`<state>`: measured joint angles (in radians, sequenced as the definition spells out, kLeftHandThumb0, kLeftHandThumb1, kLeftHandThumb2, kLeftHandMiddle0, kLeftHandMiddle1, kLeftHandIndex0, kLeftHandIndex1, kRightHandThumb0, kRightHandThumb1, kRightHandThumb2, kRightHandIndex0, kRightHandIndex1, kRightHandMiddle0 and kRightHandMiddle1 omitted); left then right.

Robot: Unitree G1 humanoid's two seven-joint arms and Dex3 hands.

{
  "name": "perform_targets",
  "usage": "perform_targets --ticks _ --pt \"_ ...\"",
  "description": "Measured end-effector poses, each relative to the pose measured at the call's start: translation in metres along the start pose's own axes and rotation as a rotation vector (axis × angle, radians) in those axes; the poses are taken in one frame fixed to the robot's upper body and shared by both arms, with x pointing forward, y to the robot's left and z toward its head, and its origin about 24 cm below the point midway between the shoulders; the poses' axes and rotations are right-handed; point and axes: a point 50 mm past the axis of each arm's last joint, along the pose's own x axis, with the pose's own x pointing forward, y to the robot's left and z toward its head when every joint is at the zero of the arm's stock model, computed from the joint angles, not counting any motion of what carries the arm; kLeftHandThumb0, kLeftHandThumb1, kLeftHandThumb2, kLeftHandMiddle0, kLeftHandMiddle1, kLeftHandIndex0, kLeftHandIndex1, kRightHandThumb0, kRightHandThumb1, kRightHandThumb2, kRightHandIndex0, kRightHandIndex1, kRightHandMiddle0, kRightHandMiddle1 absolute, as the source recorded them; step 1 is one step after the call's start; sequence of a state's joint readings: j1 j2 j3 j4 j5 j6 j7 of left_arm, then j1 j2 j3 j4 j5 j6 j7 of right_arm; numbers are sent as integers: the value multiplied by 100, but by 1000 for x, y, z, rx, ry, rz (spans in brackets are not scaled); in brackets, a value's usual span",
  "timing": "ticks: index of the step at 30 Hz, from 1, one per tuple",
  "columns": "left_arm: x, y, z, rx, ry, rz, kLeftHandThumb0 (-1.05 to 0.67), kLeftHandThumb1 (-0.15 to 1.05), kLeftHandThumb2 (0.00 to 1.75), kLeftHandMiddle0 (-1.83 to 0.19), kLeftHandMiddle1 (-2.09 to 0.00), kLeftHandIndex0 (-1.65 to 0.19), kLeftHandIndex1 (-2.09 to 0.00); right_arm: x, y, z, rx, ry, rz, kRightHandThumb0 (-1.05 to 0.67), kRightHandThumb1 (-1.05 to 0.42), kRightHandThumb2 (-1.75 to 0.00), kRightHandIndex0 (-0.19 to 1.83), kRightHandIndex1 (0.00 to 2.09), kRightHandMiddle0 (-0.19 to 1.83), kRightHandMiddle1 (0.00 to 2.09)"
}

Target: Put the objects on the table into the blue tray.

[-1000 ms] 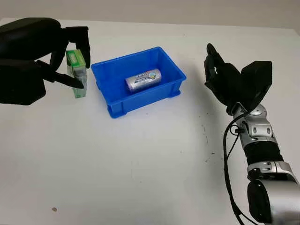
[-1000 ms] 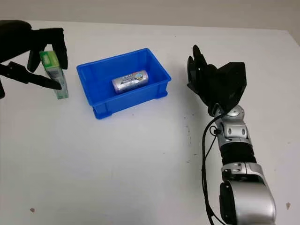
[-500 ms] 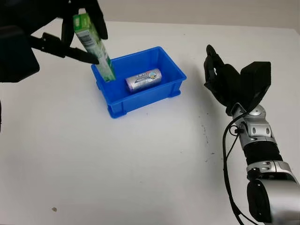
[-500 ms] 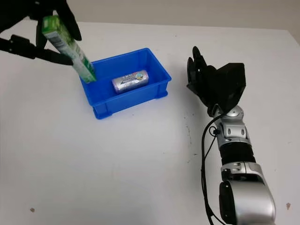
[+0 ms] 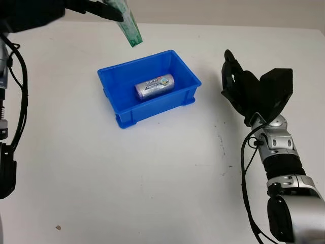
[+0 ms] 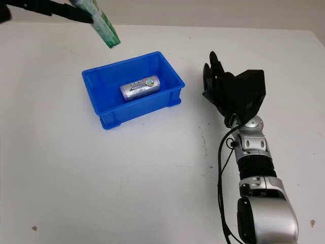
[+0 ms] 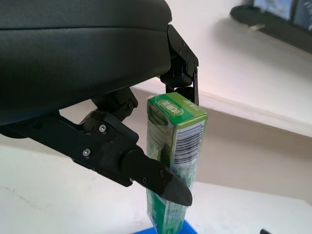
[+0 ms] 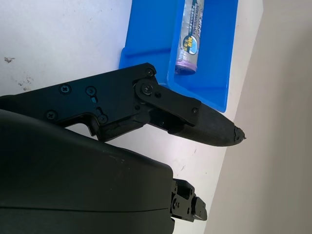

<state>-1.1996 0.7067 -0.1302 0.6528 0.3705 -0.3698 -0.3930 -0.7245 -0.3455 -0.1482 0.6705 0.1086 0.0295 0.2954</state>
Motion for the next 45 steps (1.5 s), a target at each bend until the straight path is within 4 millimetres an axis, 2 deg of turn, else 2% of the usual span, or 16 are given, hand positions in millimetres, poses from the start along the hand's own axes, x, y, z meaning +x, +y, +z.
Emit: perform_targets --ticks 2,3,5,6,9,15,21,23,25,28,31,34,37,42,45 --pt "2 -15 -10 -42 31 -41 -48 105 15 -71 -203 -18 -162 -1 0 -1 0 2 -3 -69 -105 -78 -19 0 -19 0" --pt "3 -21 -14 -65 50 -64 -58 105 19 -32 -149 1 -118 -2 -1 -2 1 2 -6 -69 -105 -77 -19 0 -19 0" --pt "3 -28 -16 -84 68 -130 -65 105 22 -19 -69 3 -59 -2 -1 -2 9 7 -9 -68 -105 -77 -19 0 -19 0" --pt "3 -31 -16 -94 66 -166 -67 105 21 -12 -37 5 -36 -2 -1 -3 11 8 -10 -67 -105 -78 -19 0 -19 0" --pt "5 -39 -13 -130 56 -237 -70 105 17 0 -9 8 -15 -3 -1 -3 17 9 -6 -65 -105 -79 -19 0 -19 0" --pt "4 -51 -14 -151 72 -294 -73 104 9 14 -3 9 -8 -3 -1 -4 27 8 1 -66 -105 -79 -19 0 -19 0" --pt "2 -51 -17 -244 90 -340 -78 94 4 19 -1 9 -7 -3 -1 -4 27 8 3 -67 -105 -78 -19 0 -19 0" --pt "1 -49 -19 -282 97 -337 -79 101 10 19 -2 10 -6 -3 -1 -5 27 9 3 -68 -105 -77 -19 0 -19 0" --pt "1 -45 -19 -296 104 -321 -85 104 39 17 -4 10 -6 -3 -1 -5 28 12 5 -69 -105 -77 -19 0 -19 0" --pt "0 -36 -18 -315 90 -230 -83 105 61 12 -6 8 -6 -3 -1 -6 29 14 5 -69 -105 -76 -19 0 -19 0" --pt "-4 -28 -24 -420 80 -106 -83 105 66 15 -5 13 -4 -3 -1 -6 29 18 1 -69 -105 -76 -19 0 -19 0" --pt "-10 -29 -36 -618 119 46 -86 105 65 17 -4 16 -2 -3 -1 -6 30 19 -2 -68 -105 -76 -19 0 -19 0" --pt "-24 -40 -54 -802 188 191 -85 105 71 19 0 19 0 -3 -1 -6 32 17 -7 -68 -105 -78 -19 0 -19 0" --pt "-55 -77 -79 -897 319 249 -78 105 74 19 0 19 0 -3 -3 -5 29 12 -37 -73 -105 -79 -19 0 -19 0" --pt "-70 -100 -87 -956 369 260 -76 105 74 19 0 19 0 -2 -3 -2 28 0 -46 -76 -105 -79 -19 0 -19 0"
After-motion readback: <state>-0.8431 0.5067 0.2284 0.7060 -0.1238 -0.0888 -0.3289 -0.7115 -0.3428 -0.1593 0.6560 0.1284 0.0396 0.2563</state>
